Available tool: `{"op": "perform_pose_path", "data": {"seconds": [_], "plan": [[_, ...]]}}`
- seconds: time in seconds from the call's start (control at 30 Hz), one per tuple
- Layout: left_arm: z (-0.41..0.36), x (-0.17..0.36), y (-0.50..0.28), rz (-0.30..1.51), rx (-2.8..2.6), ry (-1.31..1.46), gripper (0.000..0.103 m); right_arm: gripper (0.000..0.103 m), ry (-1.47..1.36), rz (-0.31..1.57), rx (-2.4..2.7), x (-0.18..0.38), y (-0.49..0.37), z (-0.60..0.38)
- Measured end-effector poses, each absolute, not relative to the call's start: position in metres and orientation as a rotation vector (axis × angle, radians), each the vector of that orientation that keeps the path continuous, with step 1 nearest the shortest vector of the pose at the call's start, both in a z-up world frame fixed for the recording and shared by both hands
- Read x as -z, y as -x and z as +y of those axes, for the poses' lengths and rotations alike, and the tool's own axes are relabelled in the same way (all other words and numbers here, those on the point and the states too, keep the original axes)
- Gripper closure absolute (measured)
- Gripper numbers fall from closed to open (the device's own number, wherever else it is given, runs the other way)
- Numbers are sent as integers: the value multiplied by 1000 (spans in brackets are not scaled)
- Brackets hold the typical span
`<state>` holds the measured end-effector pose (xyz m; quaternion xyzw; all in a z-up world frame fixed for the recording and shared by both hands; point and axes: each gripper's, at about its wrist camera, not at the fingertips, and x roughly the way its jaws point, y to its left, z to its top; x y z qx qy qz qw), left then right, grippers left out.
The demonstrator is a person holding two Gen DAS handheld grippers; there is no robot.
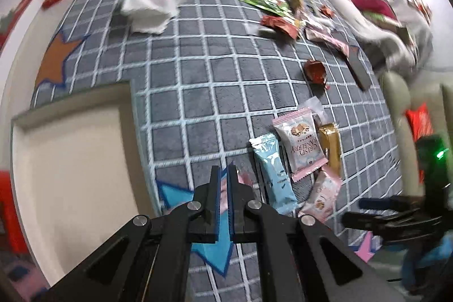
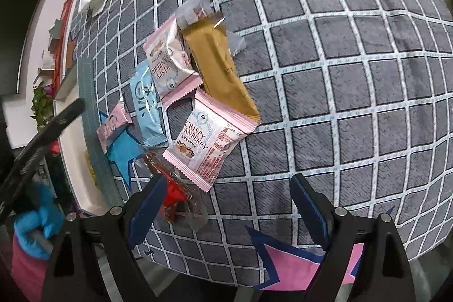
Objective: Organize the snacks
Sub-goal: 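Drop a pink bar in the tray with the left while the right grasps a cranberry packet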
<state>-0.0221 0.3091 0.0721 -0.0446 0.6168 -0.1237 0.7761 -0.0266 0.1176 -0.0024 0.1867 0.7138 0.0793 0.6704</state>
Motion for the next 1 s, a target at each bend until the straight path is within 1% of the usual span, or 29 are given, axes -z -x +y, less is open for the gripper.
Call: {"op": "perform_pose_path", "data": {"seconds": [0.03,0.07,0.1,0.13,0.17,0.2,0.27,0.3,0.47,0.53,0.57,0.6,0.67,0.73,0.87,1.0], "plan": [[308,-73,22,1334,268,71,97,14,-418,1610,-182,3,27,118],[298,-73,23,1327,290,-12,90,14,-412,1615,-184,4,28,120],[284,-70,25,1328,334,-125,69,14,-409,1622,-185,6,27,123],[279,-65,32,1326,377,-230,57,14,-409,1628,-187,7,26,126],[266,-60,37,1315,403,-328,39,14,-409,1631,-191,8,24,130],[257,-55,42,1298,421,-421,37,14,-403,1630,-195,7,24,133],[246,-42,51,1287,464,-558,37,14,-384,1622,-206,2,25,135],[244,-36,50,1300,467,-573,37,14,-382,1619,-209,0,25,135],[256,-9,34,1411,406,-504,38,14,-393,1621,-195,0,30,130],[259,-10,31,1434,418,-448,54,14,-401,1622,-188,0,33,126],[259,-11,30,1436,427,-431,76,14,-403,1621,-187,0,32,122],[258,-11,31,1435,429,-423,78,14,-403,1622,-185,0,32,120],[257,-13,31,1428,420,-397,78,14,-407,1624,-179,1,37,113],[258,-18,33,1417,406,-315,78,14,-421,1626,-171,2,39,111],[285,-50,37,1356,304,-124,78,14,-461,1618,-151,1,37,110],[321,-83,38,1295,148,-18,78,14,-533,1621,-128,8,26,119]]}}
